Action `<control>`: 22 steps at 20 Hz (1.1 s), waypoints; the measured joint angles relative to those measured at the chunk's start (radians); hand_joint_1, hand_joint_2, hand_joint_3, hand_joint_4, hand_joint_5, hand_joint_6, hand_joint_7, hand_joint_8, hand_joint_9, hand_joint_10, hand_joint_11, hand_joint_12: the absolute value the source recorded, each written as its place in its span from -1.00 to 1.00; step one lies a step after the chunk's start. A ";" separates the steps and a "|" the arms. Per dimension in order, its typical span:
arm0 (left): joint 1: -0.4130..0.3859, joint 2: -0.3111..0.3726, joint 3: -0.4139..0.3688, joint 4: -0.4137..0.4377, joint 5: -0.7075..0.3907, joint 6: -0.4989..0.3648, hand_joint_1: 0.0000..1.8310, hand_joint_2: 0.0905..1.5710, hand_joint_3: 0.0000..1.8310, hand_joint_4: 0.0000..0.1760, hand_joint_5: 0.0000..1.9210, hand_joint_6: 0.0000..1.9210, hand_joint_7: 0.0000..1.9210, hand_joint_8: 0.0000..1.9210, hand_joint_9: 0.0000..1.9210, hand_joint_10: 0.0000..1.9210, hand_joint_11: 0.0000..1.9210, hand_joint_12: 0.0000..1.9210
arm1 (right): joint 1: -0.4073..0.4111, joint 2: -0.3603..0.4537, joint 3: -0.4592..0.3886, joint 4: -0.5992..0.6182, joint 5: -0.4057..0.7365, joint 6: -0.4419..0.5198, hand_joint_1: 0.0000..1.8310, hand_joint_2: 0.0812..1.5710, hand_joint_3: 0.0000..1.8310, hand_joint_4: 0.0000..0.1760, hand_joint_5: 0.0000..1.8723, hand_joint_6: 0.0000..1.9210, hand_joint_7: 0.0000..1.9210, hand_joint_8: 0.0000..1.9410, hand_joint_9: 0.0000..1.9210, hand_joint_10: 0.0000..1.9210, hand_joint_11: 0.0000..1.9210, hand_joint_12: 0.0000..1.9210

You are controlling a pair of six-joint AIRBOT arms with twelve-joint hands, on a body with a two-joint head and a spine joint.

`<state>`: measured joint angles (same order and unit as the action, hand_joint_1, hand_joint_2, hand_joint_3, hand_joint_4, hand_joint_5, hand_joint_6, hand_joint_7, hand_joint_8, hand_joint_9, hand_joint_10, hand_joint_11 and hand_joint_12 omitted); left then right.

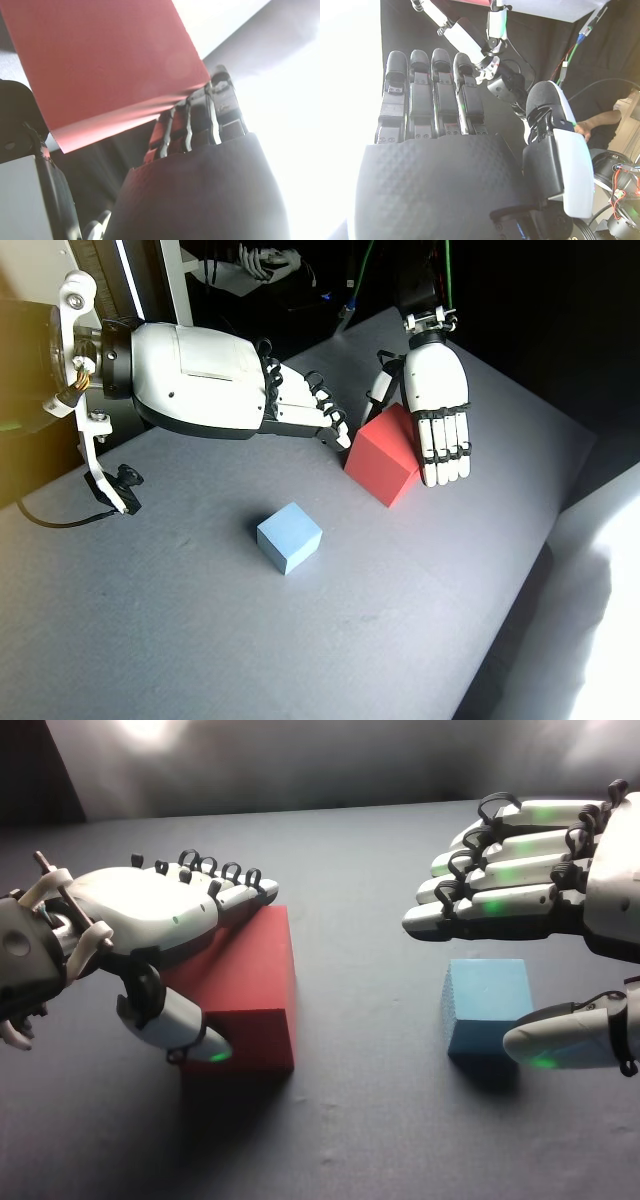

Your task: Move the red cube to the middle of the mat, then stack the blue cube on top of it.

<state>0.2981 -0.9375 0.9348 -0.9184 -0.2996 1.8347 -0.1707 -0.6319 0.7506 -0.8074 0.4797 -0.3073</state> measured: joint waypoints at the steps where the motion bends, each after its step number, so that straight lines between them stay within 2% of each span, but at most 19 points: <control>1: 0.000 0.000 0.000 0.000 0.000 0.000 0.18 0.14 -1.00 -1.00 -0.93 -0.99 -0.93 -0.99 -0.93 -0.99 -0.97 -0.98 | 0.000 0.000 0.000 0.000 0.000 0.000 -1.00 0.58 -1.00 -1.00 -0.74 -1.00 -0.74 -1.00 -0.77 -1.00 -1.00 -0.47; 3: 0.000 0.000 -0.001 -0.002 -0.003 -0.003 0.28 0.17 -1.00 -1.00 -0.77 -0.99 -0.76 -0.99 -0.79 -0.99 -0.90 -0.92 | 0.000 0.000 0.000 0.000 0.000 0.000 -1.00 0.59 -1.00 -1.00 -0.73 -1.00 -0.74 -1.00 -0.77 -1.00 -1.00 -0.49; 4: 0.000 0.000 -0.001 -0.002 -0.006 -0.003 0.29 0.20 -1.00 -1.00 -0.72 -0.99 -0.69 -0.99 -0.72 -0.99 -0.94 -0.72 | 0.000 0.000 0.000 0.000 0.000 0.000 -1.00 0.58 -1.00 -1.00 -0.69 -0.99 -0.70 -0.99 -0.74 -0.99 -1.00 -0.42; 5: -0.002 0.000 -0.001 -0.002 -0.009 -0.003 0.30 0.24 -1.00 -1.00 -0.66 -1.00 -0.60 -1.00 -0.63 -1.00 -0.99 -0.45 | 0.000 0.000 0.000 0.000 0.000 0.000 -1.00 0.58 -1.00 -1.00 -0.71 -1.00 -0.72 -1.00 -0.76 -1.00 -1.00 -0.46; 6: -0.003 0.000 -0.001 -0.001 -0.010 -0.002 0.32 0.27 -1.00 -1.00 -0.59 -1.00 -0.52 -0.99 -0.55 -0.99 -1.00 -0.26 | 0.000 0.000 0.000 0.000 0.000 0.000 -1.00 0.58 -1.00 -1.00 -0.70 -1.00 -0.72 -1.00 -0.76 -1.00 -1.00 -0.43; 8: -0.005 0.000 -0.001 0.001 -0.014 -0.002 0.39 0.39 -0.99 -1.00 -0.45 -0.99 -0.34 -0.98 -0.39 -0.95 -1.00 0.01 | 0.000 0.000 0.000 0.000 0.000 0.000 -1.00 0.59 -1.00 -1.00 -0.66 -1.00 -0.66 -0.99 -0.70 -0.99 -1.00 -0.30; 9: -0.005 0.002 -0.003 0.002 -0.015 0.000 0.39 0.39 -0.99 -1.00 -0.45 -0.99 -0.34 -0.98 -0.39 -0.95 -1.00 0.01 | 0.000 0.000 0.000 0.000 0.000 0.000 -1.00 0.59 -1.00 -1.00 -0.66 -1.00 -0.66 -0.99 -0.70 -0.99 -1.00 -0.30; 11: -0.010 0.006 -0.009 -0.001 -0.014 0.008 0.43 0.41 -1.00 -1.00 -0.41 -0.99 -0.31 -0.98 -0.35 -0.92 -0.97 0.20 | 0.000 0.000 0.000 0.000 0.000 0.000 -1.00 0.59 -1.00 -1.00 -0.71 -1.00 -0.70 -1.00 -0.73 -1.00 -1.00 -0.39; 12: -0.017 0.006 -0.010 -0.029 -0.013 0.043 0.45 0.41 -1.00 -1.00 -0.36 -1.00 -0.30 -0.96 -0.46 -0.65 -0.96 0.30 | 0.000 0.000 0.000 0.000 0.000 0.000 -1.00 0.60 -1.00 -1.00 -0.72 -1.00 -0.72 -1.00 -0.75 -1.00 -1.00 -0.44; 13: -0.027 0.008 -0.014 -0.077 -0.013 0.093 0.41 0.44 -1.00 -1.00 -0.37 -1.00 -0.31 -0.94 -0.62 -0.29 -0.99 0.38 | 0.000 0.000 -0.001 0.006 -0.002 -0.004 -1.00 0.60 -1.00 -1.00 -0.71 -1.00 -0.71 -0.99 -0.74 -0.99 -1.00 -0.42; 14: -0.032 0.010 -0.016 -0.096 -0.011 0.106 0.39 0.45 -1.00 -1.00 -0.38 -1.00 -0.33 -0.93 -0.71 -0.09 -1.00 0.41 | 0.000 0.000 -0.011 0.060 -0.014 -0.052 -1.00 0.60 -1.00 -1.00 -0.72 -1.00 -0.72 -1.00 -0.75 -1.00 -1.00 -0.43; 15: -0.036 0.016 -0.016 -0.110 -0.006 0.106 0.38 0.46 -1.00 -1.00 -0.38 -1.00 -0.34 -0.91 -0.75 0.02 -1.00 0.41 | 0.000 0.000 -0.027 0.140 -0.045 -0.135 -1.00 0.61 -1.00 -1.00 -0.69 -0.99 -0.69 -0.99 -0.72 -0.99 -1.00 -0.37; 16: -0.040 0.017 -0.016 -0.123 -0.004 0.121 0.37 0.46 -1.00 -1.00 -0.30 -1.00 -0.37 -0.77 -0.76 0.06 -1.00 0.43 | 0.000 0.000 -0.027 0.167 -0.057 -0.143 -1.00 0.61 -1.00 -1.00 -0.68 -0.99 -0.68 -0.99 -0.72 -0.99 -1.00 -0.38; 17: -0.047 0.023 -0.023 -0.142 -0.001 0.135 0.36 0.45 -1.00 -1.00 -0.30 -0.99 -0.47 -0.56 -0.77 0.09 -1.00 0.45 | 0.000 0.000 -0.028 0.172 -0.066 -0.143 -1.00 0.61 -1.00 -1.00 -0.72 -1.00 -0.71 -1.00 -0.75 -1.00 -1.00 -0.46; 19: -0.058 0.029 -0.028 -0.177 0.008 0.165 0.38 0.47 -1.00 -1.00 -0.30 -1.00 -0.68 -0.11 -0.81 0.14 -1.00 0.49 | 0.000 0.000 -0.028 0.172 -0.074 -0.143 -1.00 0.62 -1.00 -1.00 -0.70 -1.00 -0.72 -1.00 -0.75 -1.00 -1.00 -0.46; 21: -0.072 0.032 -0.037 -0.220 0.005 0.205 0.35 0.49 -1.00 -1.00 -0.33 -1.00 -0.70 -0.04 -0.80 0.15 -1.00 0.49 | 0.000 0.001 -0.028 0.172 -0.074 -0.143 -1.00 0.61 -1.00 -1.00 -0.68 -0.99 -0.69 -0.99 -0.73 -0.99 -1.00 -0.39; 22: -0.082 0.032 -0.039 -0.238 0.006 0.217 0.35 0.50 -1.00 -1.00 -0.35 -1.00 -0.70 -0.04 -0.79 0.12 -1.00 0.44 | 0.000 0.001 -0.028 0.172 -0.074 -0.143 -1.00 0.62 -1.00 -1.00 -0.69 -1.00 -0.70 -1.00 -0.74 -1.00 -1.00 -0.43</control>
<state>0.2157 -0.9058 0.8959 -1.1561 -0.2939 2.0521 -0.1707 -0.6308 0.7227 -0.6350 0.4057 -0.4507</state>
